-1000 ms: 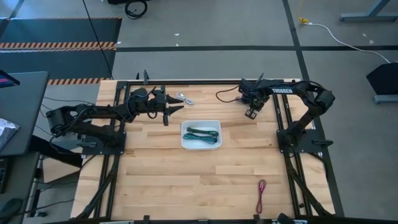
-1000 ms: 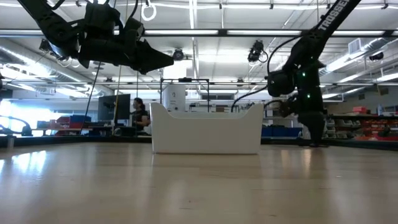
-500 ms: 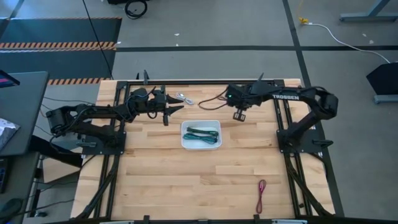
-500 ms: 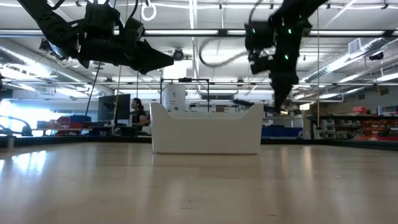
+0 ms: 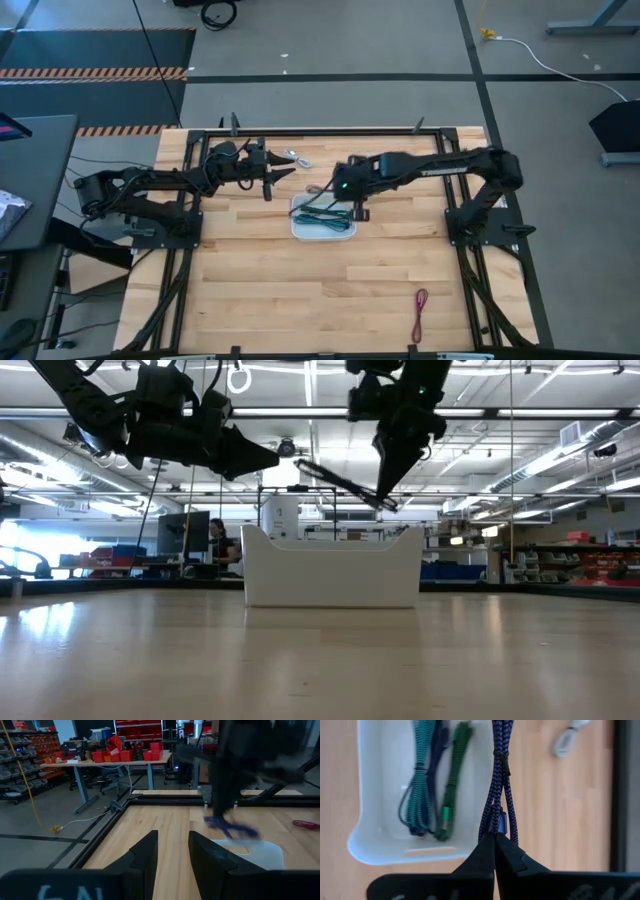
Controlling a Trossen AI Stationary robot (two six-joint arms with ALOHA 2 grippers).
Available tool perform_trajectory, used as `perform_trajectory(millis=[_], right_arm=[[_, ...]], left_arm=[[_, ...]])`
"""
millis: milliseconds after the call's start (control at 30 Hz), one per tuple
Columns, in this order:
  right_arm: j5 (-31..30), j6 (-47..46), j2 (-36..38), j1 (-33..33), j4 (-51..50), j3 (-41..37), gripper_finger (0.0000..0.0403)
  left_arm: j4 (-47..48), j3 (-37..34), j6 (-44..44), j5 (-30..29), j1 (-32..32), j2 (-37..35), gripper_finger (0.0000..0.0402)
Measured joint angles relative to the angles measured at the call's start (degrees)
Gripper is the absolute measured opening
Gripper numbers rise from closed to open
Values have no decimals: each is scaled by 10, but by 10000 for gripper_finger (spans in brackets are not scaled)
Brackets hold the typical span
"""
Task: Pick and place USB-C Cables
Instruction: Put the purple charger cable into the white bin, then put the white charger cable into the white bin
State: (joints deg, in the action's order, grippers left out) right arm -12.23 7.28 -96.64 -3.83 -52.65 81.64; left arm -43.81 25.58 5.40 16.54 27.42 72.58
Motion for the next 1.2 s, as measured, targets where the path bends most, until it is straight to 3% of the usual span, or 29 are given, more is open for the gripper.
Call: perform_trajectory(millis=[300,633,1200], right_arm=[[41,-2,-93,22,-17,58,0],[81,-13,-121,18,-36,64,10],[88,-28,-112,18,-25,64,134]], left_arm=[[8,0,0,0,0,0,116],[13,0,0,-5,0,0,116],[23,0,-3,-14,0,0,116]])
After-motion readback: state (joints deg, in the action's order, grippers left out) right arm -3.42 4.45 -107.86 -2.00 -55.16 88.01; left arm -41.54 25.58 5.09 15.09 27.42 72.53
